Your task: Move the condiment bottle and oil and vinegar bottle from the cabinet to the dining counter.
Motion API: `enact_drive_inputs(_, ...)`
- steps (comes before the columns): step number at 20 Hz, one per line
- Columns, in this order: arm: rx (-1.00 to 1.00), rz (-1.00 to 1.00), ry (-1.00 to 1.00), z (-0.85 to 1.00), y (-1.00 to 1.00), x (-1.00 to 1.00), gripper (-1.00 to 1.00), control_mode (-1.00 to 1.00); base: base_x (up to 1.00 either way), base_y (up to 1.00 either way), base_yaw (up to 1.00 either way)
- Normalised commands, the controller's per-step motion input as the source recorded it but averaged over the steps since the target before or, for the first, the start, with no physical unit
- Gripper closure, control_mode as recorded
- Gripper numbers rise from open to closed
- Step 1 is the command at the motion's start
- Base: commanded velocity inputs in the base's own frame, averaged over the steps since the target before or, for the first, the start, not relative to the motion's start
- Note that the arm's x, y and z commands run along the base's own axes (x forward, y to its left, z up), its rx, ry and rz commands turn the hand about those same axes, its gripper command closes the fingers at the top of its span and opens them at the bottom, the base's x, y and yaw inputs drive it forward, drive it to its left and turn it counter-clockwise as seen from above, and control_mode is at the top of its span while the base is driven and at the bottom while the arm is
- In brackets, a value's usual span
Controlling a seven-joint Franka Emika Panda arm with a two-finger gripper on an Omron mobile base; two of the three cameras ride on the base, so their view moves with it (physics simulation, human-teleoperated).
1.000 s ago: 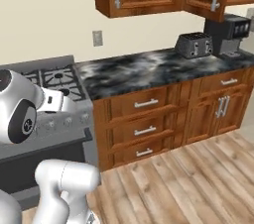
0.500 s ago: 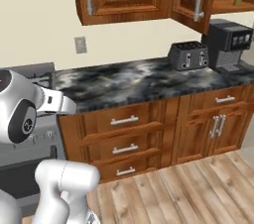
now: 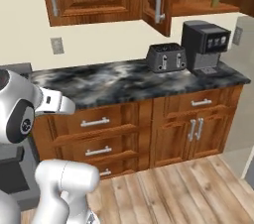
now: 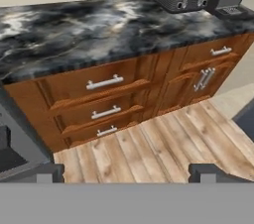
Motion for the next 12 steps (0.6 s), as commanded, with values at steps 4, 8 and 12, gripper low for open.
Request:
enact_drive_inputs(4,0.0,0.0,0.0,0.0,0.0,0.0,-1.0,1.0,0.0,-1.0,0.09)
enact_drive_inputs(8,0.0,0.0,0.0,0.0,0.0,0.0,-1.0,1.0,0.0,-1.0,0.09)
enact_drive_inputs(12,0.0,0.0,0.0,0.0,0.0,0.0,-1.0,1.0,0.13,-1.0,0.11)
